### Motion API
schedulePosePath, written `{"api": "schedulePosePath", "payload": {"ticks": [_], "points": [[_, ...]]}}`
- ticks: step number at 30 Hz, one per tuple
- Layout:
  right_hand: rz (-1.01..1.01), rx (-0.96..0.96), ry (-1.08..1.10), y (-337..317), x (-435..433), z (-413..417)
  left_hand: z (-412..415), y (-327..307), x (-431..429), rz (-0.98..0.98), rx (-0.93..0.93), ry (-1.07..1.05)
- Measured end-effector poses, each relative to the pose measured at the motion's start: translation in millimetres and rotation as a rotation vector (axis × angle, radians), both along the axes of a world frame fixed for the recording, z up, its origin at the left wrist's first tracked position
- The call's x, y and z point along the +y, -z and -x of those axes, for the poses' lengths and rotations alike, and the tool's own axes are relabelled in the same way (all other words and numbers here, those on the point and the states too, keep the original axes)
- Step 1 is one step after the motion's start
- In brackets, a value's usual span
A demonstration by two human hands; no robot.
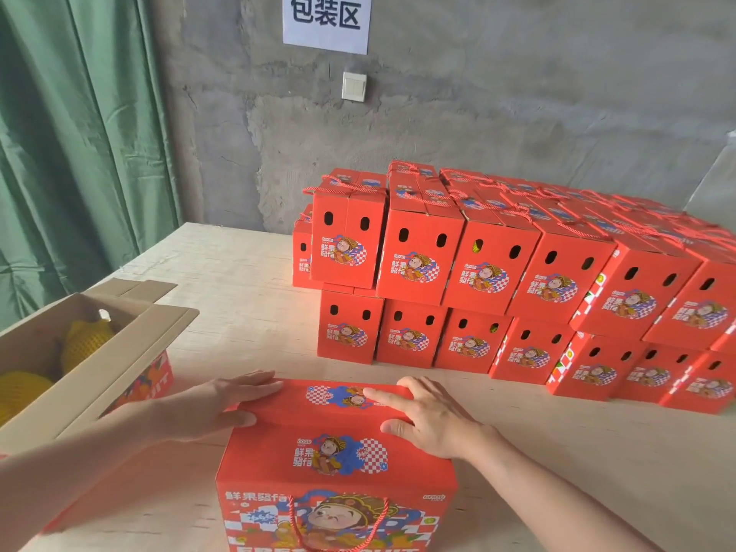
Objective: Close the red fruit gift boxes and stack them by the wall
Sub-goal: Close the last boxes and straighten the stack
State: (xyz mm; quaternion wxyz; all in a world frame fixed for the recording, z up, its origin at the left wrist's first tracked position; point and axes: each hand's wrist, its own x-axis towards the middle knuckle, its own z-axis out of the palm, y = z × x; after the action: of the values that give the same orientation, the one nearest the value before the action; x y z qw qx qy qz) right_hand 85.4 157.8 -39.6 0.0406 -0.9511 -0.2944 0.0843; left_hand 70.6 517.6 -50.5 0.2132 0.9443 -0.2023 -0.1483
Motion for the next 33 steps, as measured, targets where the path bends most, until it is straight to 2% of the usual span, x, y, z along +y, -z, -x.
{"api": "schedulePosePath", "payload": {"ticks": [3,7,10,16,23,25,28,29,33], "points": [[0.003,0.004,0.000,-1.5,0.6,1.5,7.5,7.0,5.9,0.135,-0.018,-0.013],[0.010,0.008,-0.004,-3.2,0.1,4.3,10.5,6.9,2.2,0.160,-0.075,0.001],[0.019,-0.001,-0.022,-4.2,1.1,7.4,18.1,9.1,-4.6,0.246,-0.119,-0.081],[0.062,-0.054,-0.008,-4.2,6.1,12.5,22.5,23.5,-12.3,0.137,-0.173,-0.212],[0.027,-0.055,0.147,5.8,14.5,27.4,28.7,28.6,-24.3,0.451,-0.246,-0.305],[0.004,-0.032,0.166,6.1,17.2,30.1,26.5,23.4,-19.6,0.370,-0.252,-0.262],[0.014,-0.031,0.176,3.6,19.1,30.1,19.2,11.1,-8.0,0.029,-0.274,-0.097],[0.022,-0.032,0.176,3.2,19.2,29.5,17.6,9.7,-6.5,-0.020,-0.295,-0.066],[0.010,-0.027,0.175,5.2,17.5,28.8,21.2,12.7,-13.1,0.072,-0.370,-0.102]]}}
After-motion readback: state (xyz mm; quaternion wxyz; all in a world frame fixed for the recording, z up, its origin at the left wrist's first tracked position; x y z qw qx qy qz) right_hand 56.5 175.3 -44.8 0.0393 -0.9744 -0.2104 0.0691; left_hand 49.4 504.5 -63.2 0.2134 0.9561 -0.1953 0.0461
